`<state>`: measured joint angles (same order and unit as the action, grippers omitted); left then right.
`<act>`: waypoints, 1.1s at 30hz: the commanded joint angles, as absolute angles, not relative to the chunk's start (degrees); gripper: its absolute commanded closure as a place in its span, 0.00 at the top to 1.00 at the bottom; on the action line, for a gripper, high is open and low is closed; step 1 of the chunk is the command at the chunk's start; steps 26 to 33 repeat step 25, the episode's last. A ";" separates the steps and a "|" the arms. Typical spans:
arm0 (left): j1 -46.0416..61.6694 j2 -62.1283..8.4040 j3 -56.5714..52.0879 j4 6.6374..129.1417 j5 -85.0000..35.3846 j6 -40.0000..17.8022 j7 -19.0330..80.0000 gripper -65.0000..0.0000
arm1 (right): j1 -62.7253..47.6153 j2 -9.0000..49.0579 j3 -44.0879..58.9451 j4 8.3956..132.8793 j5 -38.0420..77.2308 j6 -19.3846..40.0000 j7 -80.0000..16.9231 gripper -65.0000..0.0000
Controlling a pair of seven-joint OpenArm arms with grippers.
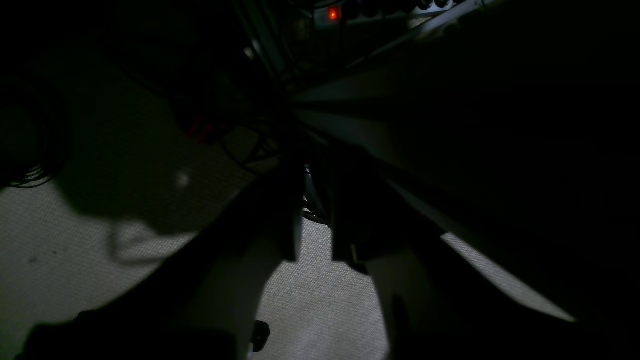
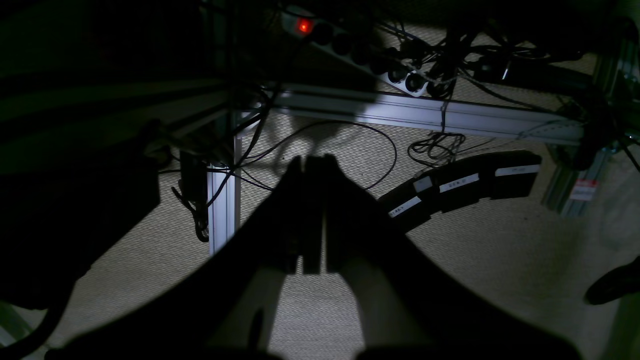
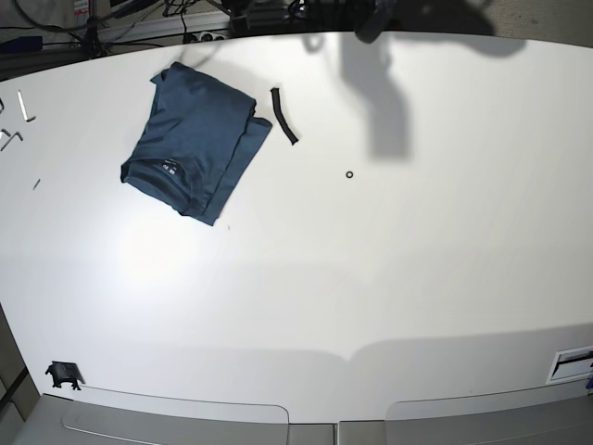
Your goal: Fold the T-shirt properly
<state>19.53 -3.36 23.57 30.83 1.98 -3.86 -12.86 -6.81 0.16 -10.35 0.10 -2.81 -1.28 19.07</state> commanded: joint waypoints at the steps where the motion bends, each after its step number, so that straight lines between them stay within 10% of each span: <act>1: 20.18 -3.05 23.66 31.09 2.11 -4.25 -13.61 0.12 | -6.98 0.14 -10.26 0.00 -2.61 -1.50 19.70 0.00; 33: 20.18 -3.05 23.66 31.09 2.11 -4.25 -13.61 0.12 | -6.81 -0.36 -10.26 0.00 -2.59 -1.48 20.14 0.00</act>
